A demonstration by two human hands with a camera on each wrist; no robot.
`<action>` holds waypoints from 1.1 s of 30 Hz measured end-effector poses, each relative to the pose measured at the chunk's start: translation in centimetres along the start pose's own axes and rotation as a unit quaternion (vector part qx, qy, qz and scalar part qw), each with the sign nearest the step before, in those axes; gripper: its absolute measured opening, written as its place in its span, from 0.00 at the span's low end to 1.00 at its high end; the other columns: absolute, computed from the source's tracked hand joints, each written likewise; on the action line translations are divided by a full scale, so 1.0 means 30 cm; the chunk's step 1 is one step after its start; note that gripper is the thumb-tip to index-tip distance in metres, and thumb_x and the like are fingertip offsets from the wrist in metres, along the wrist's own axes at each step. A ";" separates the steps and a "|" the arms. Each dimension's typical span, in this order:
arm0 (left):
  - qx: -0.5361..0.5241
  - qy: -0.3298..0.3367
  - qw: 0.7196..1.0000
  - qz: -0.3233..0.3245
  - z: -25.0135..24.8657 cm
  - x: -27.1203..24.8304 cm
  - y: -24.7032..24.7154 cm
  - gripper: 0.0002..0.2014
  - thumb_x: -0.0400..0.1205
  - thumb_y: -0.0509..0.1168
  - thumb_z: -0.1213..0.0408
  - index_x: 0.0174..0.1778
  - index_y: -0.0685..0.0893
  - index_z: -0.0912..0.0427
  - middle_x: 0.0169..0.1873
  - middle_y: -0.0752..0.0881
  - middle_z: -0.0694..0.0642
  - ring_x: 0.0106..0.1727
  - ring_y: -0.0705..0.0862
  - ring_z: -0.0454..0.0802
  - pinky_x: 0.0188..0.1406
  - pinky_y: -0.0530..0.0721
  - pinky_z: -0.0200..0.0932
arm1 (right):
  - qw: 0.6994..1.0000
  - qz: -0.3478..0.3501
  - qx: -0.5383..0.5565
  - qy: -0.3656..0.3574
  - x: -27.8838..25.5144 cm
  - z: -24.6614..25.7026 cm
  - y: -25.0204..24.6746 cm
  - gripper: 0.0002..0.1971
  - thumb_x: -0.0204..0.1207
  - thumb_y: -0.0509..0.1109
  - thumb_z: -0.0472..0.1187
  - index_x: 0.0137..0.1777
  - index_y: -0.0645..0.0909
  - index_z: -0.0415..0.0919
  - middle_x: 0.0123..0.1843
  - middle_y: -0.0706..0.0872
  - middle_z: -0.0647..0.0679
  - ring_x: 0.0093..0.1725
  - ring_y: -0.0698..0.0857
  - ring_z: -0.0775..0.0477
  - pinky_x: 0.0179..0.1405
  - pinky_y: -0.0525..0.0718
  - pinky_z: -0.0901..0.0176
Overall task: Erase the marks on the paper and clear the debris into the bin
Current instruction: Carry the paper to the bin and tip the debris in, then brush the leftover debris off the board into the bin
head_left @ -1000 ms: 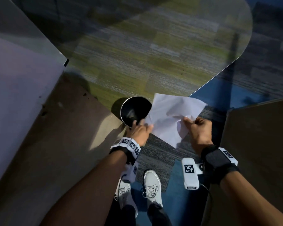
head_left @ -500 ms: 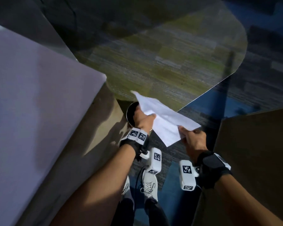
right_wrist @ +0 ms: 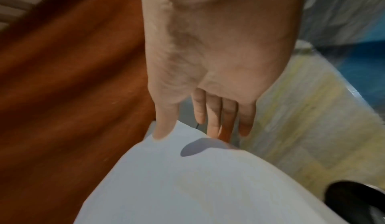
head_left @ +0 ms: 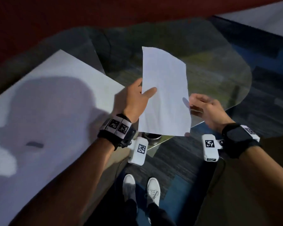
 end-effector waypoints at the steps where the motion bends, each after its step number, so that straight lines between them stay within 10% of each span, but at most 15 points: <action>1: -0.002 0.007 1.000 -0.018 -0.043 -0.024 -0.065 0.13 0.84 0.72 0.73 0.65 0.85 0.63 0.51 0.92 0.47 0.45 0.91 0.33 0.43 0.86 0.29 | 0.999 0.030 -0.010 -0.010 -0.008 0.048 0.056 0.20 0.70 0.80 0.42 0.61 0.84 0.37 0.51 0.91 0.44 0.47 0.89 0.47 0.52 0.83 0.52; 7: 0.062 0.008 0.996 -0.063 -0.157 -0.231 -0.518 0.27 0.77 0.79 0.75 0.73 0.81 0.62 0.62 0.91 0.53 0.60 0.91 0.48 0.62 0.89 0.45 | 0.988 0.133 -0.041 -0.064 -0.107 0.192 0.451 0.12 0.66 0.82 0.33 0.49 0.86 0.36 0.36 0.85 0.43 0.35 0.83 0.46 0.38 0.84 0.54; 11: 0.161 0.006 0.971 -0.177 -0.140 -0.457 -0.852 0.19 0.75 0.80 0.73 0.60 0.86 0.63 0.45 0.93 0.50 0.43 0.91 0.43 0.41 0.85 0.34 | 0.974 0.177 -0.092 -0.104 -0.229 0.147 0.768 0.14 0.65 0.84 0.34 0.36 0.79 0.35 0.31 0.76 0.42 0.32 0.76 0.48 0.30 0.80 0.57; 14: 0.097 -0.006 0.958 -0.268 -0.103 -0.668 -1.081 0.14 0.80 0.77 0.72 0.61 0.89 0.61 0.49 0.94 0.51 0.49 0.93 0.49 0.43 0.86 0.34 | 0.951 0.277 -0.110 -0.076 -0.340 0.072 1.024 0.20 0.68 0.84 0.41 0.40 0.77 0.27 0.35 0.76 0.39 0.37 0.80 0.44 0.44 0.85 0.48; 19: -0.019 -0.034 0.939 -0.342 -0.009 -0.960 -1.348 0.10 0.88 0.68 0.67 0.63 0.89 0.58 0.55 0.94 0.55 0.56 0.92 0.56 0.56 0.89 0.51 | 0.891 0.425 -0.142 -0.079 -0.541 -0.020 1.371 0.25 0.75 0.77 0.36 0.24 0.65 0.46 0.28 0.58 0.49 0.29 0.58 0.50 0.30 0.65 0.64; 26: 0.061 -0.128 0.889 -0.435 0.260 -1.389 -1.681 0.10 0.88 0.68 0.63 0.64 0.87 0.58 0.53 0.93 0.58 0.54 0.93 0.56 0.54 0.91 0.57 | 0.897 0.376 -0.206 -0.111 -0.599 -0.166 1.626 0.25 0.75 0.77 0.35 0.29 0.63 0.25 0.27 0.62 0.39 0.28 0.61 0.47 0.30 0.64 0.58; 33: 0.239 -0.201 0.855 -0.415 0.498 -1.636 -1.846 0.16 0.86 0.71 0.63 0.71 0.85 0.57 0.64 0.88 0.53 0.64 0.85 0.50 0.58 0.78 0.42 | 0.875 0.295 -0.344 -0.170 -0.553 -0.260 1.765 0.27 0.68 0.81 0.38 0.20 0.64 0.44 0.21 0.64 0.51 0.29 0.62 0.45 0.29 0.62 0.55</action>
Point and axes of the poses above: each hand's wrist, its own x-axis towards the middle knuckle, its own y-axis out of the palm, z = x × y, the point moved 6 cm from there along x, towards the middle knuckle
